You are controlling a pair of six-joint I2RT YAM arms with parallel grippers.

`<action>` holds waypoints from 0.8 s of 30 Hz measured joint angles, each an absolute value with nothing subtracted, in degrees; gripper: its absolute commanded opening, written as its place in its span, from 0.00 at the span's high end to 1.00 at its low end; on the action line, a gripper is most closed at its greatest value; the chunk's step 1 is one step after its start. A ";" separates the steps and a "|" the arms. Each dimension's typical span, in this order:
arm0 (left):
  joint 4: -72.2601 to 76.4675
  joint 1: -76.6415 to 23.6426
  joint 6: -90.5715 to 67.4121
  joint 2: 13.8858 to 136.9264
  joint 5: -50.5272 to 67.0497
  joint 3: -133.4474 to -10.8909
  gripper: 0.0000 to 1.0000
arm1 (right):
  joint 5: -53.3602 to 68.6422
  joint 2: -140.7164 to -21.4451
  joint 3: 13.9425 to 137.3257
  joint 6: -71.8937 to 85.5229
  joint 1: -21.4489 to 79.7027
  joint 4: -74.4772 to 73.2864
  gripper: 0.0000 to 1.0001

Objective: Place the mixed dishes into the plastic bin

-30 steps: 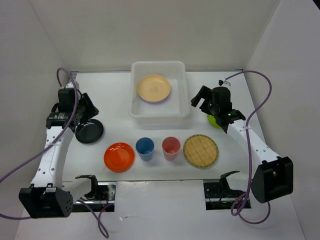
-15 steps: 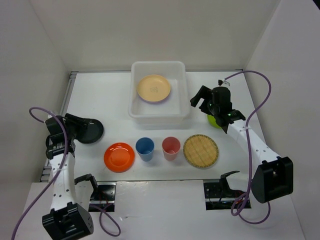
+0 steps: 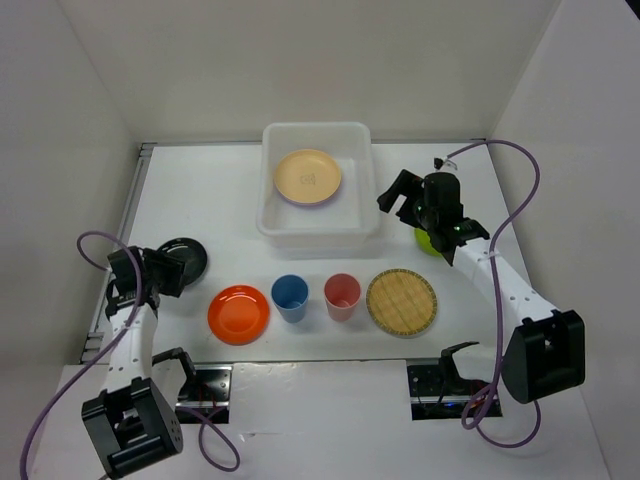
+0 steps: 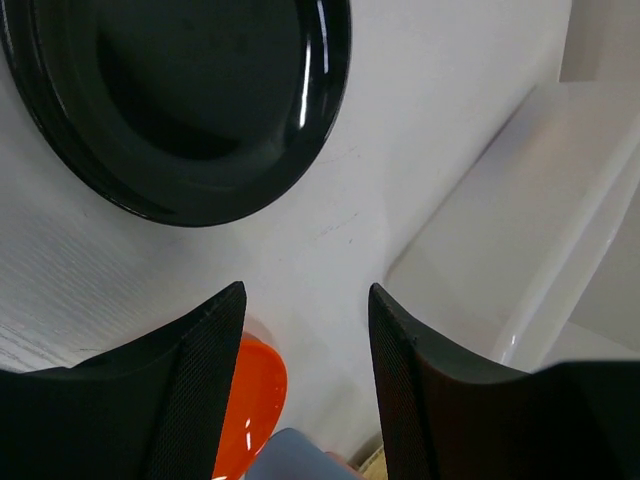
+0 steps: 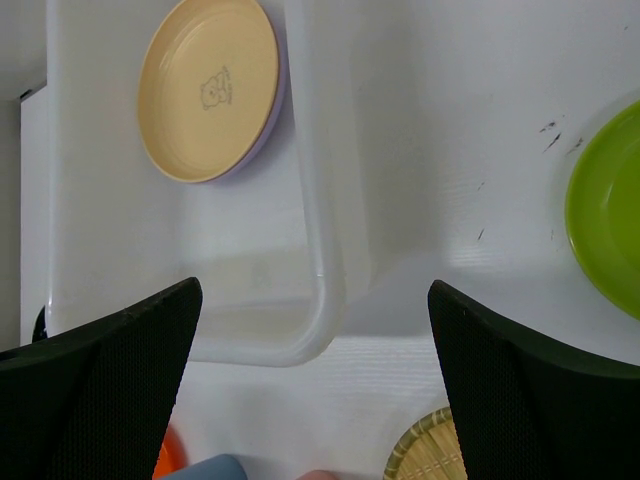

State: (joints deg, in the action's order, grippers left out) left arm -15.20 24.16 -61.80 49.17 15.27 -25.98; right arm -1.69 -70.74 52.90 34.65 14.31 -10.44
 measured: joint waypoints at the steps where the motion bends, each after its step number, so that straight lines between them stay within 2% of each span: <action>1: -14.46 24.16 -62.13 49.54 15.29 -25.36 0.40 | -1.56 -70.89 52.90 34.65 14.31 -10.35 0.02; 24: -5.15 24.18 -67.00 60.42 15.05 -18.92 0.41 | 0.51 -72.62 52.90 34.61 14.28 -9.37 0.02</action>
State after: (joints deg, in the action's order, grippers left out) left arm -5.15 24.18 -67.00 60.42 15.05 -18.92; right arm 0.51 -72.62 52.90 34.61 14.28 -9.37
